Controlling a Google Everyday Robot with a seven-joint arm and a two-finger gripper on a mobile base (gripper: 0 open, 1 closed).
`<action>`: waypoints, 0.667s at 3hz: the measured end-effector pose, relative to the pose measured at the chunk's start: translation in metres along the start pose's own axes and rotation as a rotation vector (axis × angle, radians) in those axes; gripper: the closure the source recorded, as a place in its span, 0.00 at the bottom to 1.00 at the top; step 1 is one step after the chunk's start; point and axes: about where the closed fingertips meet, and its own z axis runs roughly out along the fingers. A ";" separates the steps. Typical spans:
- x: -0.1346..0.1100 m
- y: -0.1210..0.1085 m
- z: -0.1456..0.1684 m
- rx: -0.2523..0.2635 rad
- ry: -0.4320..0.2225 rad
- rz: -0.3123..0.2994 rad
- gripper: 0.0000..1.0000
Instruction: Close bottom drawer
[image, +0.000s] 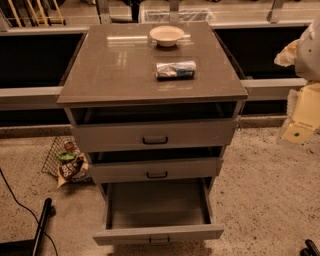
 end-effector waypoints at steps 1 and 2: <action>0.000 0.000 0.000 0.002 -0.002 -0.001 0.00; 0.003 0.010 0.030 -0.034 -0.019 -0.032 0.00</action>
Offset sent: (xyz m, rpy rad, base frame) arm -0.0044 0.0092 -0.0925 0.0443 0.0876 0.1148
